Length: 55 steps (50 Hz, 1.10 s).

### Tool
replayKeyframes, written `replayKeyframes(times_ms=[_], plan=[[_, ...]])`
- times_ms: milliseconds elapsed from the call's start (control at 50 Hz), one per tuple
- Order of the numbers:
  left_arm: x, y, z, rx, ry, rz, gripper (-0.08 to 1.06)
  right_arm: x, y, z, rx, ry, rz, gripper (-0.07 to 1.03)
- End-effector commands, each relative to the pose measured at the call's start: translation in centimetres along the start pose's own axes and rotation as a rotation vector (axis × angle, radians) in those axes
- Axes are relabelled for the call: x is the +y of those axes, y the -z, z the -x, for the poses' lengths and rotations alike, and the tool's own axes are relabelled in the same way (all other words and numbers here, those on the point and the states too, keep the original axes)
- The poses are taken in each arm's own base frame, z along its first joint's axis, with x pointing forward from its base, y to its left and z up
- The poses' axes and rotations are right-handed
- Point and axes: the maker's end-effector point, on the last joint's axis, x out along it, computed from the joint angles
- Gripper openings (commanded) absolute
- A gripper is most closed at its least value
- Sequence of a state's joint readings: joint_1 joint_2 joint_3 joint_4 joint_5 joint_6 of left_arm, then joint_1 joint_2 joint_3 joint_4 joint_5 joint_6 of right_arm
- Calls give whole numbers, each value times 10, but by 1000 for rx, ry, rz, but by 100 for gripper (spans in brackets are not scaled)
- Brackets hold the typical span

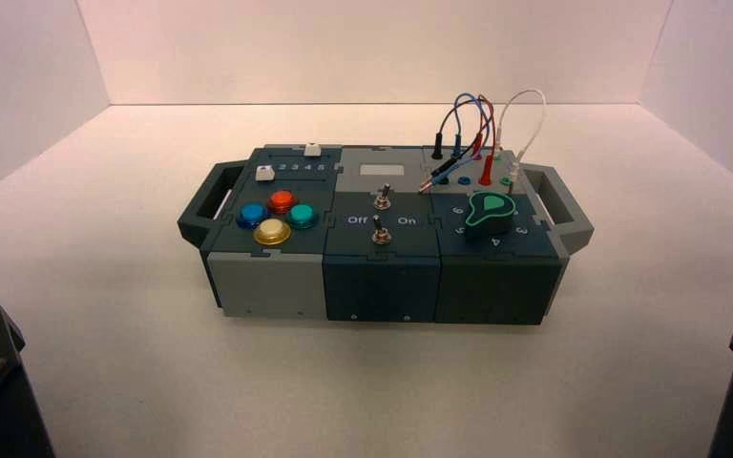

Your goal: Turn the knob to position 6.

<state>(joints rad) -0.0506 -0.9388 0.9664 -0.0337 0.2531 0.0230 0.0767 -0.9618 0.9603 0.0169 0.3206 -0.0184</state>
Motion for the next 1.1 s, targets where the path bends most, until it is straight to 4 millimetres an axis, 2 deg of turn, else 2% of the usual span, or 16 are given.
replayKeyframes(times_ms=[20, 400, 540, 680, 900, 1100], plan=[[1, -16, 2, -31, -3, -9, -3, 1, -14, 1, -28, -5, -3, -2], [1, -12, 0, -15, -3, -9, -3, 2, -10, 1, -9, -7, -6, -2], [0, 2, -5, 66, -1, -1, -3, 8, 2, -2, 65, -31, -8, -2], [-3, 30, -11, 219, 13, 2, -3, 24, 27, -7, 231, -88, 16, -2], [-35, 48, -7, 404, 125, -47, -3, 52, 67, -6, 516, -186, 45, -2], [-72, 75, 9, 568, 260, -107, -3, 55, 87, 0, 676, -199, 60, -2]])
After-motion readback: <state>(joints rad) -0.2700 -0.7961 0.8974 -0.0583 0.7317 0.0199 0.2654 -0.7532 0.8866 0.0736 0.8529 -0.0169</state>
